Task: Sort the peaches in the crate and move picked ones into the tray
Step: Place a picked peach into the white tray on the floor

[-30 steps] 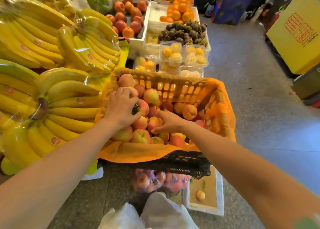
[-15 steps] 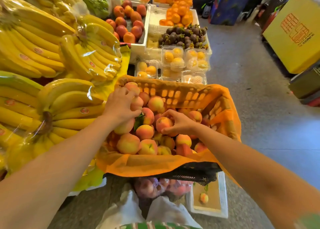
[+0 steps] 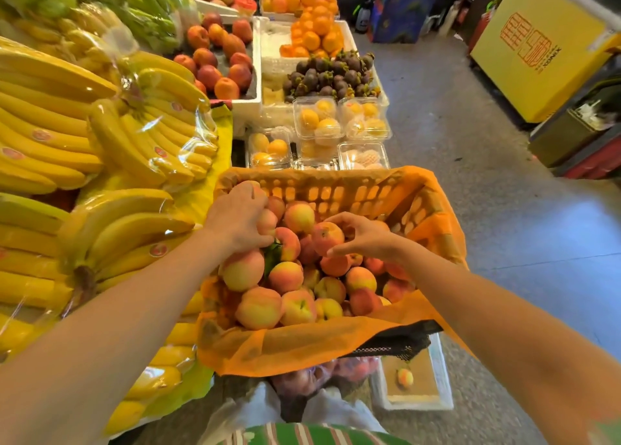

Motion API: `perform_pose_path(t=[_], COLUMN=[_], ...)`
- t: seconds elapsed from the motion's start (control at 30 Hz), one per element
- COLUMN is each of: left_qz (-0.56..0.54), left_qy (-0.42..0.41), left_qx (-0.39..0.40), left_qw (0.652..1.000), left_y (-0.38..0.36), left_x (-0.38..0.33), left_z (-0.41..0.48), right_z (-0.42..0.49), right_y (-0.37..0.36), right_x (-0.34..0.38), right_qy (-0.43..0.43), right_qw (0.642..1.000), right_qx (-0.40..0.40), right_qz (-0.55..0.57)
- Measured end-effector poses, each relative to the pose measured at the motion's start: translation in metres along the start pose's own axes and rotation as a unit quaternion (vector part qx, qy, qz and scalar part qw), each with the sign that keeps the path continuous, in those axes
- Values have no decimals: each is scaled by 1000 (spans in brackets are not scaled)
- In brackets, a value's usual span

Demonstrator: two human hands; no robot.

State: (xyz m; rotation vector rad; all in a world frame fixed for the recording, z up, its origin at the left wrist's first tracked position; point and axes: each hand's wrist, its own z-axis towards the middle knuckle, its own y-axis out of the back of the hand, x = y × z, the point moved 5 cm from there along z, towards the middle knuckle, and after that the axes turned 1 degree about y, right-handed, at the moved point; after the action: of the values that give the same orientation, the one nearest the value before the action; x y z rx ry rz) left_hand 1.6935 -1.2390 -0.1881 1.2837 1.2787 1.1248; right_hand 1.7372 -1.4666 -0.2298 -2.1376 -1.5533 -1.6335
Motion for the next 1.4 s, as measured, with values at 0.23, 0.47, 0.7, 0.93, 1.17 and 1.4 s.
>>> perform_pose_path(t=[0.23,0.47,0.7,0.93,1.17,1.4], left_qz=[-348,-597,-595,-608,-616,-620], left_qy=[8,108,120,127,99,64], left_qx=[94,140,-28,-31,-23,1], left_qw=[933,782,794,783,781,782], left_y=[12,5,30,13,6,9], left_x=[-50,-55,9,38,44,25], left_z=[11,12,18,20,26,38], right_z=[-13,-11,32,78,67,29], right_y=[9,17,11,-32,-31,-3], right_x=[11,43,32,33,22,9], right_qy=[40,117,-6,-107,-186,-176], right_qw=[990,973,990,987,916,887], right_qx=[-73,-64,-63,-123,-77,54], right_qz=[112,188,123,-9,346,423])
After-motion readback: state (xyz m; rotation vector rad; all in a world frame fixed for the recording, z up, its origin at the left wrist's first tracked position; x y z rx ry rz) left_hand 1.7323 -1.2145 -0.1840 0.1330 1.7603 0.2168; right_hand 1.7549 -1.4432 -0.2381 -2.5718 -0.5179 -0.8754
